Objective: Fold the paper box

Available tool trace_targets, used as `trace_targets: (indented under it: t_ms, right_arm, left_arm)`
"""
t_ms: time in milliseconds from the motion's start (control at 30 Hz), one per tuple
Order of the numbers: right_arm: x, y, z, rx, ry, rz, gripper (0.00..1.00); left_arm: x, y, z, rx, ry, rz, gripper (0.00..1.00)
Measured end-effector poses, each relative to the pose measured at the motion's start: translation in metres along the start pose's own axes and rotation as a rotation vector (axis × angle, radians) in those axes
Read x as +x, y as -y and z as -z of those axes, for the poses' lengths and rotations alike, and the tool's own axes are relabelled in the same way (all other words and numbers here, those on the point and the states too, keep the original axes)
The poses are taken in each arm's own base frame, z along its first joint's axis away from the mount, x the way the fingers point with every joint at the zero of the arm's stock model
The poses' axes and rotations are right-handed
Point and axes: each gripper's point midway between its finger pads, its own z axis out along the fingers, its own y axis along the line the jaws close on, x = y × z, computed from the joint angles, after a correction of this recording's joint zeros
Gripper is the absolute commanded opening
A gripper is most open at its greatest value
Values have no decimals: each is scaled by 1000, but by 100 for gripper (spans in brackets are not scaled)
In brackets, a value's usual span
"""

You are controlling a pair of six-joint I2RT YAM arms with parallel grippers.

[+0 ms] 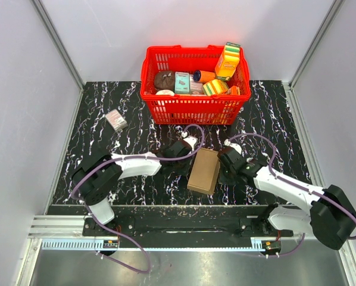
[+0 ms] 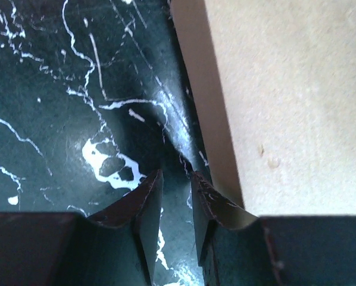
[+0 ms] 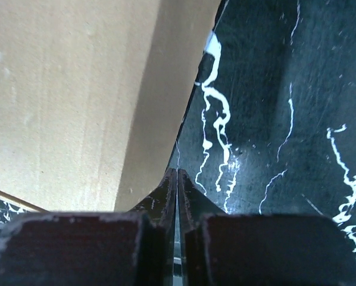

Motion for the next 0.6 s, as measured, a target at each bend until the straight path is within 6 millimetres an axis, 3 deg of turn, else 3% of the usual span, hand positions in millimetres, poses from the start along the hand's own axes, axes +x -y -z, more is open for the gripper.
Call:
trace_targets:
  t_ms: [333, 600]
  right_arm:
    - [37, 4, -3, 0, -152, -60, 8]
    - [47, -11, -3, -81, -202, -95, 8]
  left_arm:
    - [14, 3, 9, 13, 0, 27, 30]
    - [20, 20, 10, 43, 5, 18, 30]
